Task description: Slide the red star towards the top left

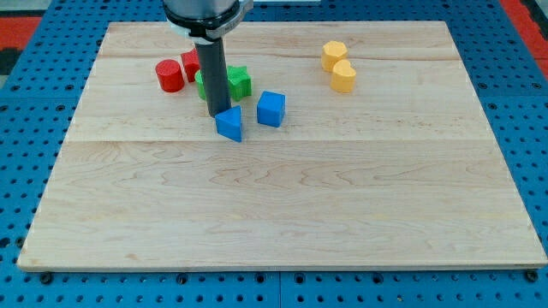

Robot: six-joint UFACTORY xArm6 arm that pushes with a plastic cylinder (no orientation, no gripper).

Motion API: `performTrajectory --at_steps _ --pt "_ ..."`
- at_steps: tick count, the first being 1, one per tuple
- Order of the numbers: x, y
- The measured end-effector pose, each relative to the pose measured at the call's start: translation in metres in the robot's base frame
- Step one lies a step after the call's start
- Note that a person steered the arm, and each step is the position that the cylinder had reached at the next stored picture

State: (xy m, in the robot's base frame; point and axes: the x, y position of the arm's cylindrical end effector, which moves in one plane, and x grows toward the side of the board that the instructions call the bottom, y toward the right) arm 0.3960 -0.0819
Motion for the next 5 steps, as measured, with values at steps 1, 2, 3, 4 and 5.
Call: performTrajectory --at_steps 1,2,3,4,5 --pt "-0.001 -0.041" --pt "-0.028 -0.083" --pt "-0.042 -0.038" --pt "-0.049 0.017" --pt "-0.064 0.022"
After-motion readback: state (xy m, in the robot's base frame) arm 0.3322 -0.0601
